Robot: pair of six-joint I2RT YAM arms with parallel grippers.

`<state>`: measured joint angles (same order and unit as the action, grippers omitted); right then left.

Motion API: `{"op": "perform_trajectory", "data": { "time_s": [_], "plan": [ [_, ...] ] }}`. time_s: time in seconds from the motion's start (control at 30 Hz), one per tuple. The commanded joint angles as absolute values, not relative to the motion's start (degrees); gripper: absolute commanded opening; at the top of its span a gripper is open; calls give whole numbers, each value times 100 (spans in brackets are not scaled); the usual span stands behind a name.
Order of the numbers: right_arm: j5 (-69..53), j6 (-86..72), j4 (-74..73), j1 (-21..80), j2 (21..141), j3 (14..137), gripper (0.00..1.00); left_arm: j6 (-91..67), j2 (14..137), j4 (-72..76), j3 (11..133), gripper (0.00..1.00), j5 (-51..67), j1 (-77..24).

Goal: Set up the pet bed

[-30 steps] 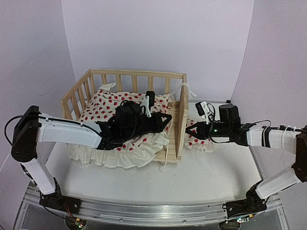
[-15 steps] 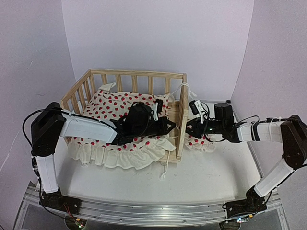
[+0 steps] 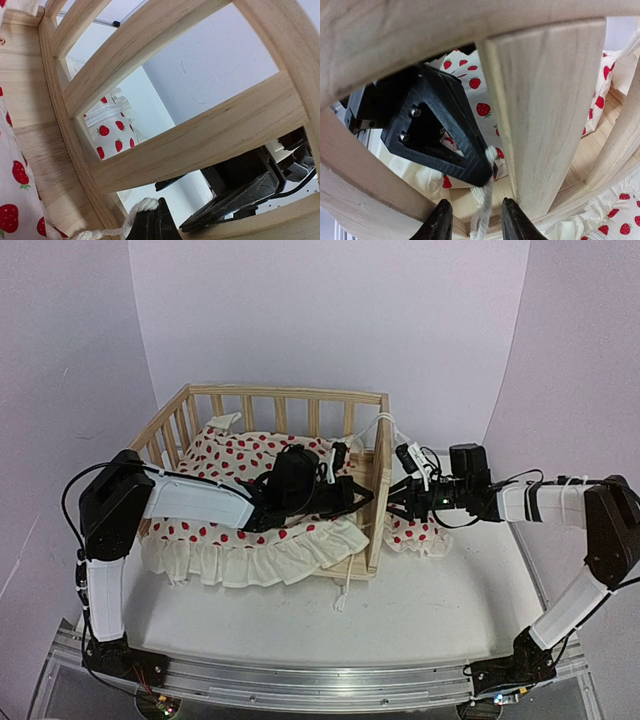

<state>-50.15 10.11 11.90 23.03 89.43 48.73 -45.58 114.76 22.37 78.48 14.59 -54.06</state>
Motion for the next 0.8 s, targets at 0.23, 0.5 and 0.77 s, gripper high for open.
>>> {"op": "perform_trajectory", "data": {
  "time_s": [0.23, 0.5, 0.77],
  "plan": [
    [-4931, 820, 949, 2421, 9058, 4831, 41, -4724, 11612, 2407, 8245, 0, 2021, -5410],
    [-3604, -639, 1721, 2418, 8446, 3977, 44, -4730, 11579, 2406, 8230, 0, 2029, -5405],
    [-3947, -1411, 2893, 2444, 8700, 3585, 46, -4816, 11680, 2408, 8332, 0, 2185, -5405]
  ]
}}
